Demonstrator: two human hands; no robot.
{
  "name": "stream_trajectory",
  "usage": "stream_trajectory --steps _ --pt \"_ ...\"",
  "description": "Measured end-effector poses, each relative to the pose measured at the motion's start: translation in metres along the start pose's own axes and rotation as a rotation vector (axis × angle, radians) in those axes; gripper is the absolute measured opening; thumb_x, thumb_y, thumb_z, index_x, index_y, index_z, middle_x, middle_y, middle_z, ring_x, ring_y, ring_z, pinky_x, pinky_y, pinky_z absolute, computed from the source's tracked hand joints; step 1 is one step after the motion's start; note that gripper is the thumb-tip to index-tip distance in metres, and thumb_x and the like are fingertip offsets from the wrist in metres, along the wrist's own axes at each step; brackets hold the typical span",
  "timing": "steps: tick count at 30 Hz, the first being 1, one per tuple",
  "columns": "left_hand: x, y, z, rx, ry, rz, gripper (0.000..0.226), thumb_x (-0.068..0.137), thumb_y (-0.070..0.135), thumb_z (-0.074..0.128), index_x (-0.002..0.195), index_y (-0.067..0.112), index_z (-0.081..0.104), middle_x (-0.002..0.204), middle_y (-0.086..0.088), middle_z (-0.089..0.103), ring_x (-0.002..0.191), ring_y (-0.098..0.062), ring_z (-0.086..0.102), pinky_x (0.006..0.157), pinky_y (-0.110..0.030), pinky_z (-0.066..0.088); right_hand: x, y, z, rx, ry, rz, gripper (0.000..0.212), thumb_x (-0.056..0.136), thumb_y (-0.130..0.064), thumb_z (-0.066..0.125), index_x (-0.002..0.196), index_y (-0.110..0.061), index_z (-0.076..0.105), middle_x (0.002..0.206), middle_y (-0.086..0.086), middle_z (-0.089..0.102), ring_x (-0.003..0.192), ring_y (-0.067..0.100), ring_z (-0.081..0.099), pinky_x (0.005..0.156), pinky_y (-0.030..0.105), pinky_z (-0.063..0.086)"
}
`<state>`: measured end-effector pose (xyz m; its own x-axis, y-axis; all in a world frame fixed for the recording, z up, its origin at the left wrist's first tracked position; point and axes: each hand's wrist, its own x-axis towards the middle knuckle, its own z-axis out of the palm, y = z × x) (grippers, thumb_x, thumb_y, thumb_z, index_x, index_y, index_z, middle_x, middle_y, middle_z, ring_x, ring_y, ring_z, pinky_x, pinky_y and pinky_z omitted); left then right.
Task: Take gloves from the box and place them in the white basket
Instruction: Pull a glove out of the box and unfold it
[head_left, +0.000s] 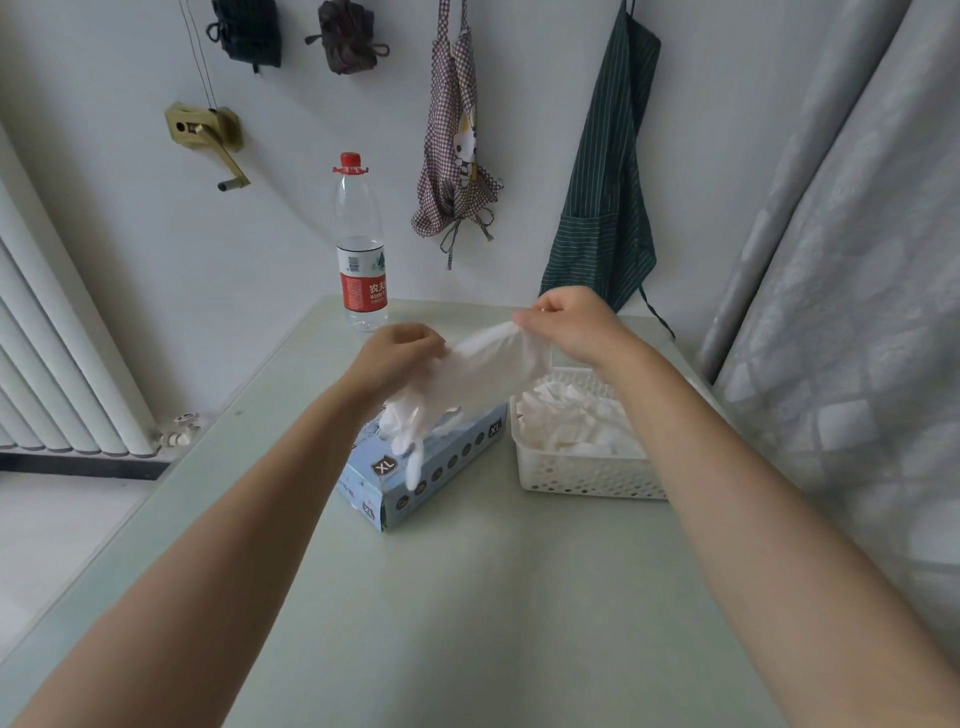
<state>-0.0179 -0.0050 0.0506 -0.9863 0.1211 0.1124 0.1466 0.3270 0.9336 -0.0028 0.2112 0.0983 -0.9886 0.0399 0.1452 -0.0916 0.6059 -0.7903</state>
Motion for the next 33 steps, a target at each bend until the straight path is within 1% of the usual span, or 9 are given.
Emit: stream_trajectory --steps 3,7,10,14,17,19,23,27,33 --pt "0.000 -0.004 0.000 0.052 -0.084 -0.025 0.006 0.086 0.016 0.064 0.084 0.014 0.069 0.071 0.002 0.063 0.059 -0.010 0.055 0.048 -0.017 0.039 0.004 -0.005 -0.002 0.076 0.151 -0.074 0.029 0.086 -0.032 0.072 0.091 -0.004 0.069 0.077 -0.002 0.061 0.069 0.010 0.053 0.062 0.020 0.043" --pt "0.000 0.002 0.001 -0.031 -0.364 0.007 0.023 0.079 0.026 0.064 0.100 0.021 0.071 0.087 0.000 0.068 0.082 -0.017 0.062 0.078 -0.031 0.052 0.003 -0.018 0.008 0.113 0.158 -0.169 0.015 0.086 -0.029 0.073 0.090 -0.015 0.071 0.076 -0.008 0.064 0.067 0.002 0.055 0.060 0.009 0.043" --pt "-0.001 0.016 0.010 -0.102 -0.441 0.091 0.016 0.091 0.030 0.064 0.102 0.022 0.073 0.091 0.000 0.067 0.083 -0.015 0.062 0.082 -0.034 0.051 -0.001 -0.024 0.017 0.116 0.095 -0.224 0.012 0.085 -0.029 0.074 0.086 -0.018 0.071 0.073 -0.009 0.061 0.066 0.002 0.054 0.059 0.007 0.043" --pt "0.003 0.021 0.015 -0.241 -0.338 0.141 0.026 0.090 0.028 0.067 0.100 0.004 0.072 0.097 -0.005 0.071 0.096 -0.019 0.067 0.092 -0.037 0.049 -0.003 -0.023 0.018 0.144 0.073 -0.217 0.016 0.084 -0.031 0.075 0.092 -0.018 0.070 0.074 -0.009 0.060 0.069 0.003 0.055 0.065 0.012 0.045" --pt "0.006 0.020 0.013 -0.382 -0.148 0.095 0.022 0.088 0.024 0.067 0.096 0.003 0.070 0.092 -0.012 0.067 0.087 -0.023 0.064 0.089 -0.041 0.051 -0.006 -0.017 0.006 0.137 -0.144 -0.107 0.031 0.083 -0.034 0.076 0.108 -0.017 0.069 0.085 -0.004 0.066 0.076 0.009 0.063 0.068 0.023 0.051" --pt "0.007 0.018 0.012 -0.431 -0.034 0.041 0.014 0.086 0.024 0.068 0.088 0.010 0.071 0.089 -0.014 0.061 0.084 -0.026 0.058 0.082 -0.041 0.050 -0.009 -0.010 -0.001 0.090 -0.265 -0.064 0.026 0.085 -0.025 0.074 0.107 -0.012 0.069 0.084 -0.001 0.068 0.074 0.010 0.063 0.068 0.026 0.051" --pt "0.004 0.012 0.013 -0.422 0.040 -0.046 0.009 0.078 0.028 0.067 0.075 0.023 0.075 0.085 -0.008 0.054 0.083 -0.024 0.051 0.077 -0.037 0.044 -0.009 -0.003 -0.002 0.140 -0.172 -0.003 0.017 0.087 -0.012 0.065 0.102 -0.006 0.069 0.087 0.002 0.065 0.080 0.013 0.062 0.077 0.031 0.055" --pt "-0.003 0.007 0.017 -0.356 -0.114 -0.038 0.020 0.089 0.034 0.068 0.097 0.018 0.076 0.098 -0.008 0.071 0.093 -0.026 0.065 0.088 -0.042 0.051 -0.009 -0.004 0.003 0.281 -0.159 -0.024 0.010 0.087 -0.003 0.063 0.090 -0.013 0.060 0.086 0.004 0.057 0.079 0.015 0.058 0.074 0.033 0.054" --pt "-0.002 0.011 0.015 -0.495 0.144 0.049 0.005 0.087 0.025 0.072 0.087 0.023 0.077 0.087 0.002 0.069 0.085 -0.017 0.061 0.082 -0.036 0.048 -0.010 -0.004 -0.003 0.186 -0.269 0.015 0.033 0.082 0.010 0.057 0.108 -0.011 0.059 0.096 0.011 0.057 0.075 0.018 0.057 0.068 0.028 0.051"
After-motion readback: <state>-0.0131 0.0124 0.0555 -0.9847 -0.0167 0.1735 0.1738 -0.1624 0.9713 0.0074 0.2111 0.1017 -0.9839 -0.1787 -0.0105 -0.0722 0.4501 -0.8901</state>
